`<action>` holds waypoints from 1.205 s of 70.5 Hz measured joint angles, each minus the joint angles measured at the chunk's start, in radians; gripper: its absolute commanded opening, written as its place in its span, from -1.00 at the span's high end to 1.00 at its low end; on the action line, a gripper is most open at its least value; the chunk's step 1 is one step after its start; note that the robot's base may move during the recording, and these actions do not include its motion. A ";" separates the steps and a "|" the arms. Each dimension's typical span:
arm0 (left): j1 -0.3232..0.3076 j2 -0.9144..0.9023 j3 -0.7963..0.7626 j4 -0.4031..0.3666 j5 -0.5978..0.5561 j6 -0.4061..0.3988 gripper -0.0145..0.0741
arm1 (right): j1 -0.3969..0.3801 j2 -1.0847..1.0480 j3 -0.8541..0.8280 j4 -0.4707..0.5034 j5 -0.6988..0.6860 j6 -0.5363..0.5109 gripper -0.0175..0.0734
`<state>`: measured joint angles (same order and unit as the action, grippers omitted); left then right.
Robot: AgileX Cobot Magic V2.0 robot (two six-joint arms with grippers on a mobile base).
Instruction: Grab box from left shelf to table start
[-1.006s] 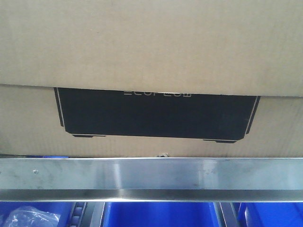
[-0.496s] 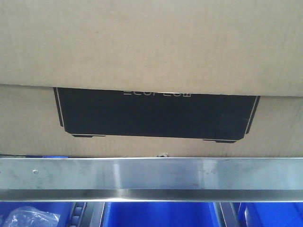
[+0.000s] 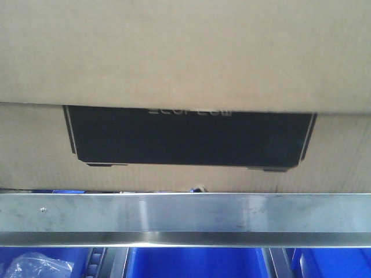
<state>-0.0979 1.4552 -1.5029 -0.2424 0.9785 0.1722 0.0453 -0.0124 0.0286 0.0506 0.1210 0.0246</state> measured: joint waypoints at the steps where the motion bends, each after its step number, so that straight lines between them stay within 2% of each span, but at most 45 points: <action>1: 0.000 0.001 0.000 0.002 0.000 -0.001 0.89 | 0.000 0.000 0.000 0.000 -0.004 0.000 0.49; 12: 0.002 0.007 -0.002 0.001 0.000 0.012 0.89 | 0.000 0.000 0.000 0.000 -0.088 0.000 0.49; 26: -0.004 0.007 -0.004 -0.017 0.007 0.021 0.89 | 0.004 0.000 -0.129 0.000 -0.075 -0.002 0.49; 42: -0.004 0.007 -0.004 -0.005 -0.004 -0.030 0.89 | 0.004 0.095 -0.392 0.000 0.102 0.000 0.46; 48: -0.004 0.007 -0.004 -0.001 -0.005 -0.033 0.89 | 0.004 0.176 -0.495 0.000 0.180 0.000 0.28; 52: -0.004 0.007 -0.004 -0.001 -0.005 -0.033 0.89 | 0.004 0.235 -0.567 0.000 0.235 0.000 -0.01; 58: -0.004 0.007 -0.004 0.000 -0.005 -0.037 0.89 | 0.004 0.320 -0.671 0.000 0.322 0.000 -0.59; 61: -0.004 0.007 -0.004 0.001 -0.005 -0.037 0.89 | 0.004 0.366 -0.726 0.007 0.378 0.000 -0.82; 79: -0.004 0.007 -0.004 0.003 -0.005 -0.041 0.89 | 0.004 0.624 -1.038 0.127 0.811 0.000 -0.76; 85: -0.004 0.007 -0.004 0.003 -0.005 -0.041 0.89 | 0.004 0.725 -1.128 0.144 0.949 0.031 -0.75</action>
<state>-0.1020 1.4622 -1.5070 -0.2398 0.9732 0.1314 0.0491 0.7122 -1.0993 0.1944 1.0705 0.0557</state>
